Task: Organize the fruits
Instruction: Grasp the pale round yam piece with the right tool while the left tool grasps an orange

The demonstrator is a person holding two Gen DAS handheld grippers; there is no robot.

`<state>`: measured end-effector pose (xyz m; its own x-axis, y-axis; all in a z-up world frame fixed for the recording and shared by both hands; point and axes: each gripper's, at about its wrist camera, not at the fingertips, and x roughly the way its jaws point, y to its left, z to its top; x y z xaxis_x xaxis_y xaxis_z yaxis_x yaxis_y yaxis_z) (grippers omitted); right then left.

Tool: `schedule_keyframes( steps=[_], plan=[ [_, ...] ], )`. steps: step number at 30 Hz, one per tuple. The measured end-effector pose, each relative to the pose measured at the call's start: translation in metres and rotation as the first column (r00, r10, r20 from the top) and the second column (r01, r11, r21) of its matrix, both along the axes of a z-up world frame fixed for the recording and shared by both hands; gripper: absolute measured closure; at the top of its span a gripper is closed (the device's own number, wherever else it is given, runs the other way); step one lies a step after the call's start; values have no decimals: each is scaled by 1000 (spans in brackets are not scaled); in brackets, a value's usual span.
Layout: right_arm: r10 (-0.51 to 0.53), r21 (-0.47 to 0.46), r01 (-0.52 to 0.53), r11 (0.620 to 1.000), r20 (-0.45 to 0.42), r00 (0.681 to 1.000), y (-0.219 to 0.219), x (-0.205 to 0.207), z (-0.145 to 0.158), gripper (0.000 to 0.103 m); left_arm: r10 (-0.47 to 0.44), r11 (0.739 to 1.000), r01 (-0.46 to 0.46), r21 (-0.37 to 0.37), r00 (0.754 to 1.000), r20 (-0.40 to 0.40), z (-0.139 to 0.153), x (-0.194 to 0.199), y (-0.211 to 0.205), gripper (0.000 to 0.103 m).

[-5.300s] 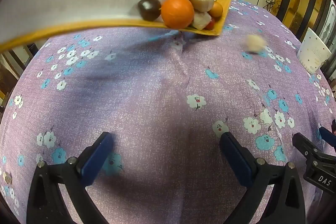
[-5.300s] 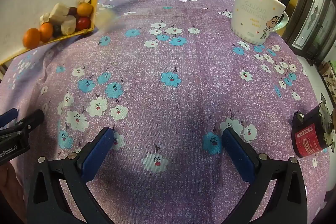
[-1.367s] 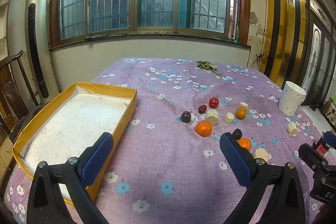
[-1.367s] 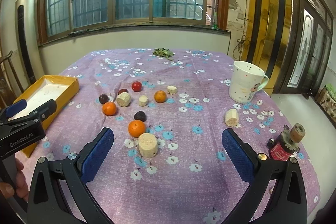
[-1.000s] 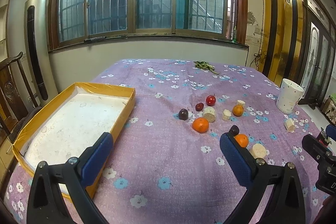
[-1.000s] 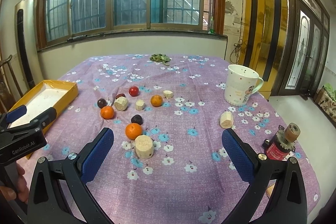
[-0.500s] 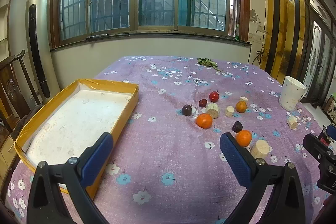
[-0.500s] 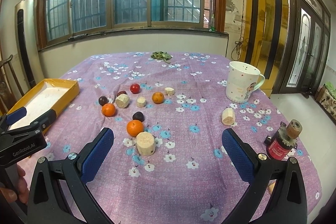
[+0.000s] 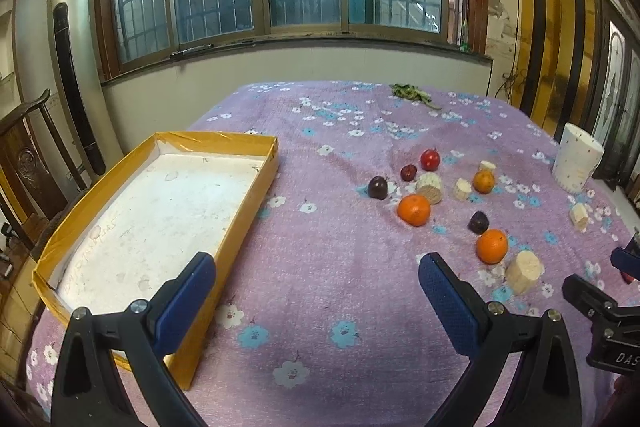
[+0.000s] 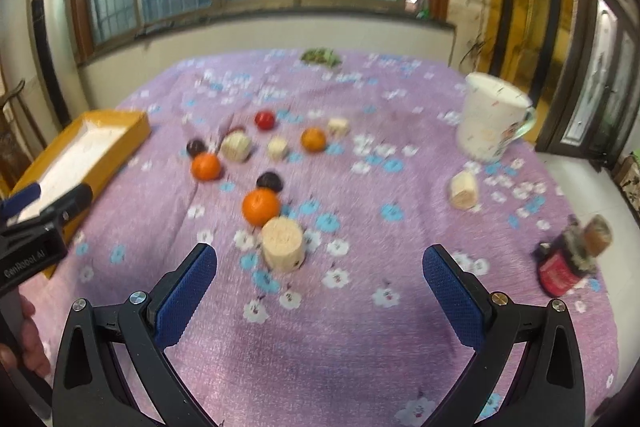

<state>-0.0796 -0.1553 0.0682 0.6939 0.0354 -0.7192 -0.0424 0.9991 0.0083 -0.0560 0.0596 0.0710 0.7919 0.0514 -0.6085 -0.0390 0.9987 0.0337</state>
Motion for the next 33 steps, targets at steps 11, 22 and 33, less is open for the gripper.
schedule_keyframes(
  steps=[11, 22, 33],
  plan=[
    [101, 70, -92, 993, -145, 984, 0, 50, -30, 13, -12, 999, 15, 41, 997, -75, -6, 9, 5, 0],
    [165, 133, -141, 981, -187, 969, -5, 63, -44, 70, -103, 992, 112, 51, 983, -152, -10, 28, -26, 0],
    [85, 81, -73, 994, -145, 986, -53, 35, -32, 70, -321, 946, 323, -36, 908, -270, -19, 63, -116, 0]
  ],
)
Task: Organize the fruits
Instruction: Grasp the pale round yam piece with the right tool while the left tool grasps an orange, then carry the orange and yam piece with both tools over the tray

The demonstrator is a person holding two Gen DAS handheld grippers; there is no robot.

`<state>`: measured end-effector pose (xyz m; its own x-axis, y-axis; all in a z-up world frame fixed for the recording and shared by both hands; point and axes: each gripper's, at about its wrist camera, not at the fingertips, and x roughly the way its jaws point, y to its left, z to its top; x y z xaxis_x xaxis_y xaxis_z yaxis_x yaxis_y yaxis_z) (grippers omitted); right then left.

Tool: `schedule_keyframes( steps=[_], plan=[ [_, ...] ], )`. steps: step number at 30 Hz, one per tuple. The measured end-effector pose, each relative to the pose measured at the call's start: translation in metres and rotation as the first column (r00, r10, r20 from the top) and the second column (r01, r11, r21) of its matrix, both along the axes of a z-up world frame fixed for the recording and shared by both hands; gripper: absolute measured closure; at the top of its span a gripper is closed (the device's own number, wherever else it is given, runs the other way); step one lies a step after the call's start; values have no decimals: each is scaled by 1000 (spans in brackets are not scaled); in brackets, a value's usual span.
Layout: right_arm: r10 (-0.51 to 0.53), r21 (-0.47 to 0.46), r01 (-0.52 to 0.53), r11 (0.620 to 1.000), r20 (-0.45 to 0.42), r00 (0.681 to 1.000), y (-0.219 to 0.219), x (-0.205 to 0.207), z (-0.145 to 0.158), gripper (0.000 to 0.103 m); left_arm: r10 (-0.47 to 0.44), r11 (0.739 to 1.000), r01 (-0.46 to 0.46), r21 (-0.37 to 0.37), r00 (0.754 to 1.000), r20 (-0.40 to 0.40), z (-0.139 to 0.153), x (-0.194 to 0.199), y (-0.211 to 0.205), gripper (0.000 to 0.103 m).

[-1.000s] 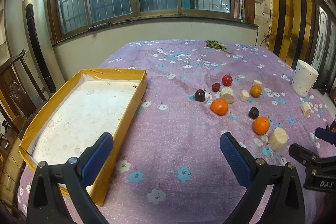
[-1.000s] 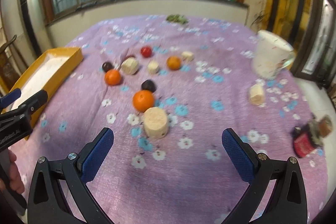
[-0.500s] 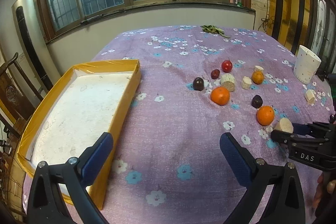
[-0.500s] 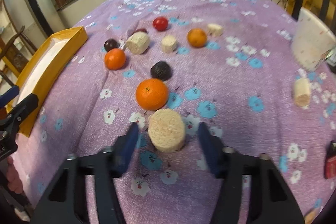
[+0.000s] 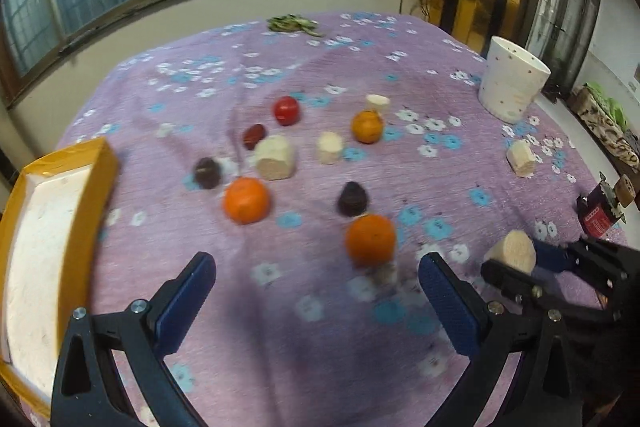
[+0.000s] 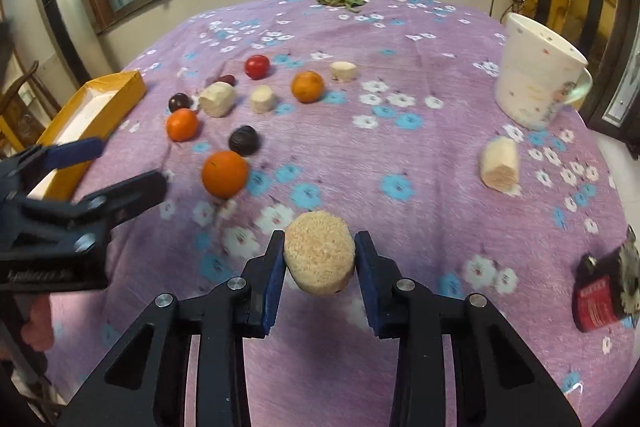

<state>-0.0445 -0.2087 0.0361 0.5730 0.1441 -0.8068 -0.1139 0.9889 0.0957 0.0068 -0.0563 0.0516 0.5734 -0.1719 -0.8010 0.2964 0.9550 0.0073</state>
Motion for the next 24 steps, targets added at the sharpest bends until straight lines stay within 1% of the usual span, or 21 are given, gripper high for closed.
schedule_keyframes(
  steps=[1, 3, 5, 6, 8, 10, 12, 17, 24],
  plan=[
    [0, 2, 0, 1000, 0, 1000, -2, -1, 0, 70, -4, 1000, 4, 3, 1000, -13, -2, 3, -6, 1],
    [1, 9, -1, 1000, 1, 1000, -5, -5, -1, 70, -11, 1000, 10, -11, 999, -46, -8, 11, -15, 11],
    [6, 14, -6, 1000, 3, 1000, -7, -7, -1, 70, -14, 1000, 12, -21, 997, -77, -14, 18, -20, 25],
    [7, 17, -7, 1000, 5, 1000, -9, -9, -1, 70, -3, 1000, 1, -20, 996, -94, -18, 22, -21, 30],
    [9, 24, -9, 1000, 3, 1000, -10, -9, -1, 70, 2, 999, -8, -43, 991, -136, -26, 27, -20, 53],
    [9, 39, -9, 999, 3, 1000, -12, -11, -2, 70, -7, 996, -10, -91, 984, -179, -32, 29, -17, 65],
    [11, 43, -11, 999, 3, 1000, -12, -11, -3, 70, -1, 994, -17, -105, 986, -168, -32, 26, -15, 65],
    [27, 35, -27, 999, 8, 1000, -5, -13, -2, 70, 10, 988, -37, -147, 984, -179, -30, 17, 2, 65],
    [57, 22, -58, 998, 34, 998, 16, -19, 8, 70, 48, 981, -76, -181, 987, -154, -14, -1, 38, 65]
  ],
)
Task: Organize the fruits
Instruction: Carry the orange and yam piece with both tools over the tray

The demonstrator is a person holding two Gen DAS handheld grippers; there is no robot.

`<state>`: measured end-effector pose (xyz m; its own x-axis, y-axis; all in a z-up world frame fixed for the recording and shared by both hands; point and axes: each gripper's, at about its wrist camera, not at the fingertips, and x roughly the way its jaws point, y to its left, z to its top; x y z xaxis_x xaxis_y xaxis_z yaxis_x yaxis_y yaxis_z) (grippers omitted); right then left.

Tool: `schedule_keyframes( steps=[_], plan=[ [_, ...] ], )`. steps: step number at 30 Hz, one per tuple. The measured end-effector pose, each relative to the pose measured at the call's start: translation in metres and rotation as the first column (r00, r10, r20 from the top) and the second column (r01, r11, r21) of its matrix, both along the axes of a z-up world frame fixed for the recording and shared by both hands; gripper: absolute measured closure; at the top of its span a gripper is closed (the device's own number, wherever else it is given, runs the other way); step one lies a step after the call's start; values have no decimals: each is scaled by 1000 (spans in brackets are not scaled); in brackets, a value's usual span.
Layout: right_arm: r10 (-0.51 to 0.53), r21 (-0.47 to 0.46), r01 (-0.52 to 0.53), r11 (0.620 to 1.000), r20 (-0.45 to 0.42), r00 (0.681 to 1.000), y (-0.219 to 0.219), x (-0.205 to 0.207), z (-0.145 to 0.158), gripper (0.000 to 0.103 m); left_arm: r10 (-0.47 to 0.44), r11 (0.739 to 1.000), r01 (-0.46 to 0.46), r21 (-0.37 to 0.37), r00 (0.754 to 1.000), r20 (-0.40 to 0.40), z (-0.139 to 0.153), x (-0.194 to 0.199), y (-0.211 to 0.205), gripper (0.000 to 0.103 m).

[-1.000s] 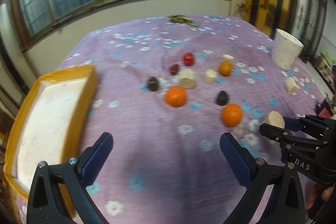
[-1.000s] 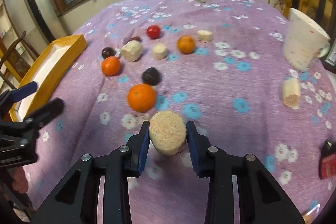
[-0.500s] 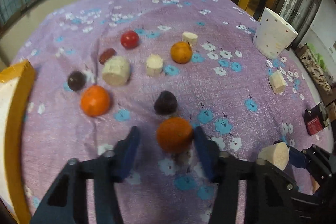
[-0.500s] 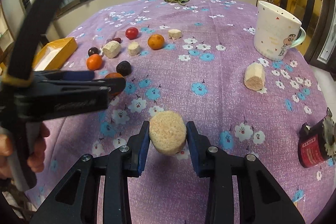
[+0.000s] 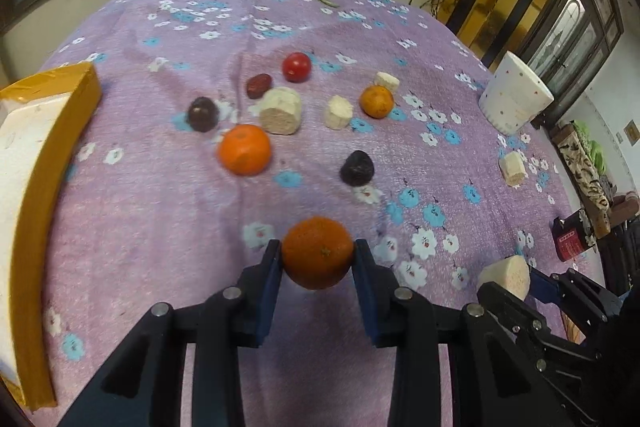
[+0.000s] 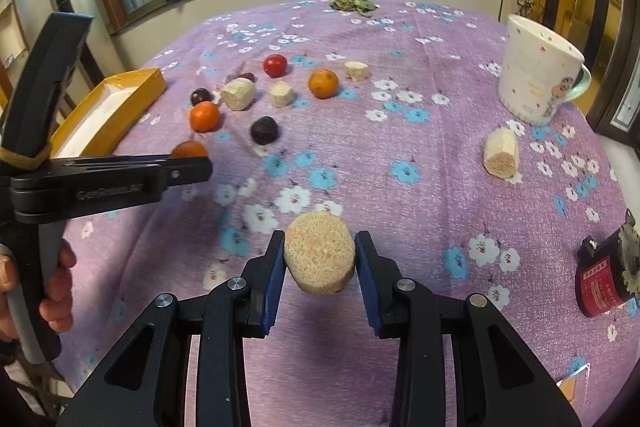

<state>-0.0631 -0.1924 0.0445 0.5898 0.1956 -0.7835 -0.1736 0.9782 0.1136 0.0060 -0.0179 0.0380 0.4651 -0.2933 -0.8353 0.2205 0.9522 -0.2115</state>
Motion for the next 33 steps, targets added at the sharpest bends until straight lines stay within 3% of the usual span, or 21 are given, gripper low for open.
schedule_keyframes(
  steps=[11, 17, 25, 33],
  plan=[
    [68, -3, -68, 998, 17, 998, 67, 4, 15, 70, 78, 996, -77, -40, 996, 47, 22, -28, 76, 65],
    [171, 24, -171, 985, 20, 985, 127, 18, 27, 70, 162, 984, -156, -87, 984, 68, 32, -39, 132, 65],
    [314, 74, -315, 946, 23, 949, 214, 45, 39, 70, 315, 947, -308, -85, 945, 84, 36, -45, 217, 65],
    [456, 65, -455, 888, 6, 890, 299, 53, 31, 70, 425, 905, -426, -4, 902, 77, 21, -39, 286, 65]
  ],
)
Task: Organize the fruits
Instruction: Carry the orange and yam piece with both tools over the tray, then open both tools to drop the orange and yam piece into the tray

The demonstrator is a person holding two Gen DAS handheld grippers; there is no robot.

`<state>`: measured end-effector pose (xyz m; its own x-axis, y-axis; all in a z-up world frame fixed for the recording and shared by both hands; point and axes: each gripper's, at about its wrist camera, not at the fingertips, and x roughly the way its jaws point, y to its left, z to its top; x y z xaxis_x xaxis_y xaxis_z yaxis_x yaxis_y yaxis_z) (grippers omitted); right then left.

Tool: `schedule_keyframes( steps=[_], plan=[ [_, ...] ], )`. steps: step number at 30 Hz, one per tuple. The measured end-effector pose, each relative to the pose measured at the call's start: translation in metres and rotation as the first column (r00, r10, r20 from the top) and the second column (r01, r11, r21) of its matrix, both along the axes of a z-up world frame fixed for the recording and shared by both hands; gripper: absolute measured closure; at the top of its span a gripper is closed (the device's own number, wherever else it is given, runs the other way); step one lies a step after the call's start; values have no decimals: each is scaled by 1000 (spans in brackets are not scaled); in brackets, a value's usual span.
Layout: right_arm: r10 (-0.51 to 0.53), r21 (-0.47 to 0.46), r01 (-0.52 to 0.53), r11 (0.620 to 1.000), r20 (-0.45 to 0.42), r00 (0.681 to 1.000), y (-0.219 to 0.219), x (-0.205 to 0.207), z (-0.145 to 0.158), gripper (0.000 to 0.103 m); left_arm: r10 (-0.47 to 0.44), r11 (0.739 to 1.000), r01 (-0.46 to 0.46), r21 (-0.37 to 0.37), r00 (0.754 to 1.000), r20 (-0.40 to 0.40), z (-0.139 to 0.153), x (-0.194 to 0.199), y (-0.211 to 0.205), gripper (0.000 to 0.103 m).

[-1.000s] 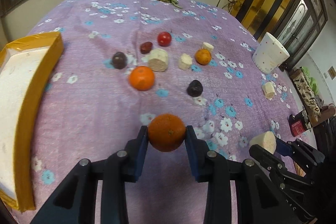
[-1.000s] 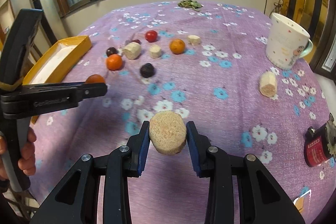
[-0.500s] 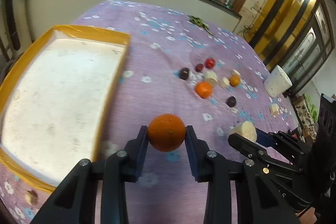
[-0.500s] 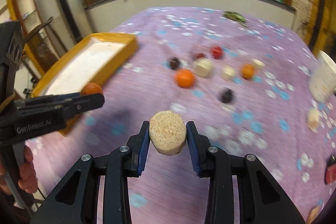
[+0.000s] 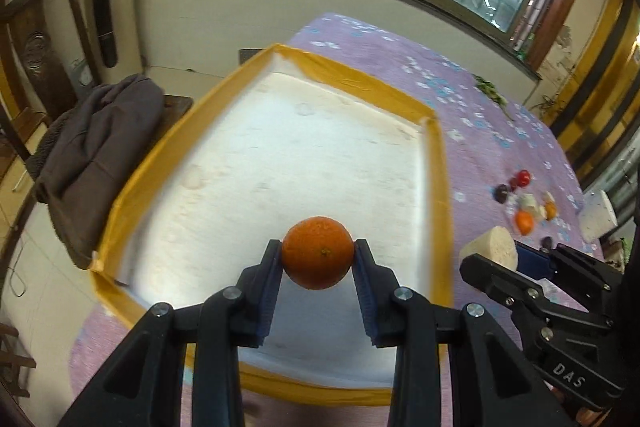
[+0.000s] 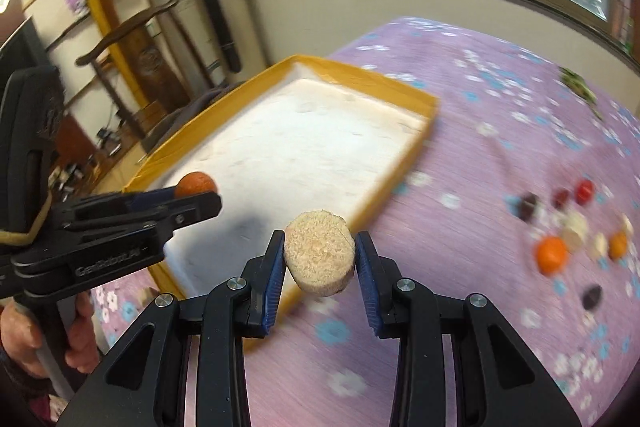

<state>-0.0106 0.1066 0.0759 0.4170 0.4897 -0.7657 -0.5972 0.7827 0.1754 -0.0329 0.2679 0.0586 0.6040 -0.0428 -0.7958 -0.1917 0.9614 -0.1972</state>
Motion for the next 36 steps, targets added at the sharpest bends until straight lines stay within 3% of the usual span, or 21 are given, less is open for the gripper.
schedule_keyframes(
  steps=[5, 13, 25, 29, 36],
  plan=[
    [59, -35, -60, 998, -33, 998, 36, 2, -19, 70, 31, 999, -30, 40, 999, -29, -11, 4, 24, 65],
    [78, -75, -85, 994, -86, 993, 54, 4, -42, 70, 23, 994, -17, 106, 998, -55, -23, 3, 39, 65],
    [81, -103, -88, 991, -69, 994, 57, -3, -44, 67, 7, 972, 8, 233, 998, -64, -32, 2, 32, 65],
    [81, -112, -86, 990, -50, 995, 54, -7, -40, 64, 27, 972, -15, 236, 998, -49, -28, -5, 34, 48],
    [62, -75, -64, 995, -28, 998, 33, -19, -24, 63, 62, 974, -56, 220, 998, -24, -21, -20, 37, 42]
  ],
)
